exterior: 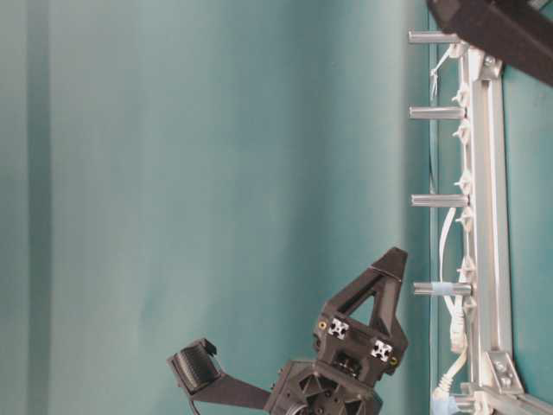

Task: Insert the wire through the string loop located on the right side.
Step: 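Move the right gripper down over the black USB cable's connector end, then close the right gripper on the USB cable just behind the plug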

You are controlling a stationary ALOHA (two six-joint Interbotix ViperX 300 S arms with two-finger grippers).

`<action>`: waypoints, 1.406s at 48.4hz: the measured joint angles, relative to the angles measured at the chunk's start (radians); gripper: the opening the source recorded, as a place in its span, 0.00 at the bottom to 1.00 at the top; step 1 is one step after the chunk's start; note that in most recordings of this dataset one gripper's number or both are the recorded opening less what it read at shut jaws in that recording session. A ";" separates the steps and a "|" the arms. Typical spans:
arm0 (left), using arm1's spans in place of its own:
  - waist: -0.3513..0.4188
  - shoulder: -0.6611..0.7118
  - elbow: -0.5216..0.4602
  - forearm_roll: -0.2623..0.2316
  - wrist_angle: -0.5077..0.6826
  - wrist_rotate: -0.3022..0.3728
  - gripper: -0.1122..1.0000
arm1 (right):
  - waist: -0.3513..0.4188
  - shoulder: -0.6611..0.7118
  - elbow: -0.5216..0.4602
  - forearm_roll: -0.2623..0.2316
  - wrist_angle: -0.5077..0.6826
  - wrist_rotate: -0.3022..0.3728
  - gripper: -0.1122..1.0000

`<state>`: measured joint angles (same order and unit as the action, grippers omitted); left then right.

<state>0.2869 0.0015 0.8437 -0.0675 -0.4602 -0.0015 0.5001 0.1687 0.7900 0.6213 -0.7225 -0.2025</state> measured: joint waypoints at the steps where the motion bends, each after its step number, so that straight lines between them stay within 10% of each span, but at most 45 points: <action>1: 0.000 -0.002 0.000 0.000 0.002 0.000 0.78 | -0.002 0.003 0.000 0.003 0.000 0.000 0.78; 68: -0.034 -0.011 0.003 0.002 0.003 -0.003 0.78 | 0.041 0.253 -0.121 0.009 -0.055 0.005 0.78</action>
<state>0.2531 -0.0092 0.8468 -0.0660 -0.4571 -0.0046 0.5415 0.4218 0.6688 0.6305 -0.7777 -0.1979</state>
